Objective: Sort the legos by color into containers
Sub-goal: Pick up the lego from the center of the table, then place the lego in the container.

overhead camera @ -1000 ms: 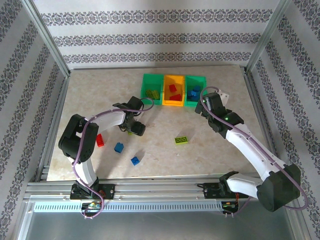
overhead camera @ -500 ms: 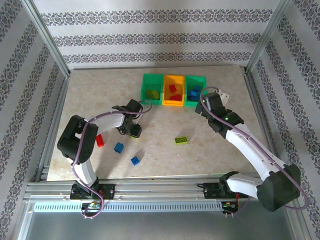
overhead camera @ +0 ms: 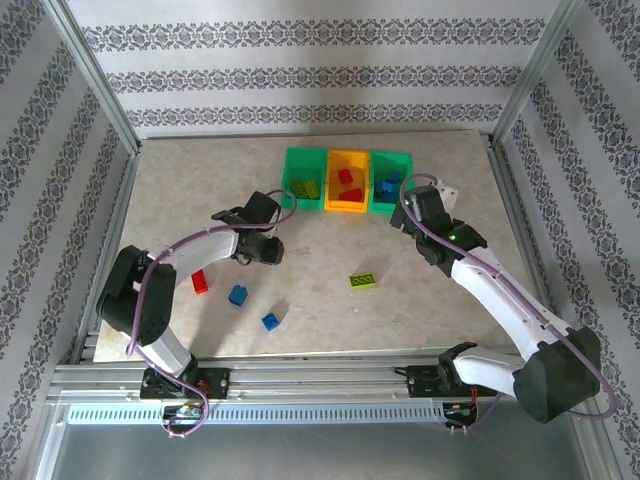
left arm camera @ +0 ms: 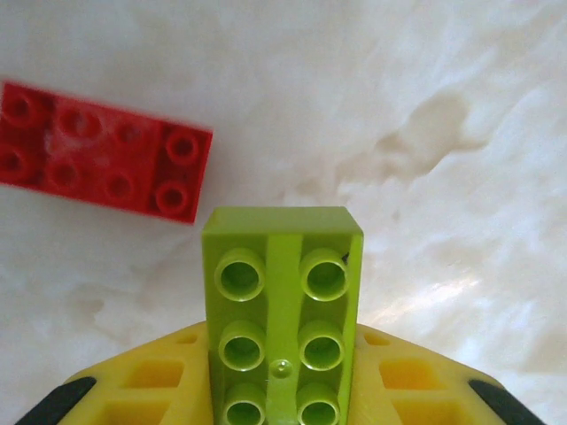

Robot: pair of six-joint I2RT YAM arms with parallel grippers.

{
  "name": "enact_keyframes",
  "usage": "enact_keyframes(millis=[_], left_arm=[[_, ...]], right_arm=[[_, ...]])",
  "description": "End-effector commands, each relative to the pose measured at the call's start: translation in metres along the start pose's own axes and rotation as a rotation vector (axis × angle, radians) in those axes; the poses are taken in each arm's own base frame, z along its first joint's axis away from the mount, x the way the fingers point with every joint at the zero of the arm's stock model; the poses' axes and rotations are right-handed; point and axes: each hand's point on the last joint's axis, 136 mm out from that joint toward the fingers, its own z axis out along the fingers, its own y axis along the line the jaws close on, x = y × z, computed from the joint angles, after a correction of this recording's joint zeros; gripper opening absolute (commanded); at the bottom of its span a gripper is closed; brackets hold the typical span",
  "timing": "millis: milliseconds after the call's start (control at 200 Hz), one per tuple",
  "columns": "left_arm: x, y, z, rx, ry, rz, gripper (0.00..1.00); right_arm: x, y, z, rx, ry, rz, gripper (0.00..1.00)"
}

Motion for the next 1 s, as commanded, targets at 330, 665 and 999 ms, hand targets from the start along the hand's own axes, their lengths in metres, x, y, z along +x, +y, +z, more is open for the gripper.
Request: enact_keyframes(millis=[330, 665, 999], left_arm=[[-0.160, -0.020, -0.036, -0.008, -0.369, -0.027, 0.21], [-0.222, -0.019, 0.003, -0.057, -0.374, -0.036, 0.20], [-0.245, -0.006, 0.036, -0.100, -0.357, -0.066, 0.22]], right_arm=[[0.012, -0.001, 0.000, 0.008, 0.024, 0.027, 0.98], [0.012, -0.004, -0.006, 0.005, 0.012, 0.029, 0.98], [0.014, 0.000, -0.006, -0.001, 0.021, 0.028, 0.98]])
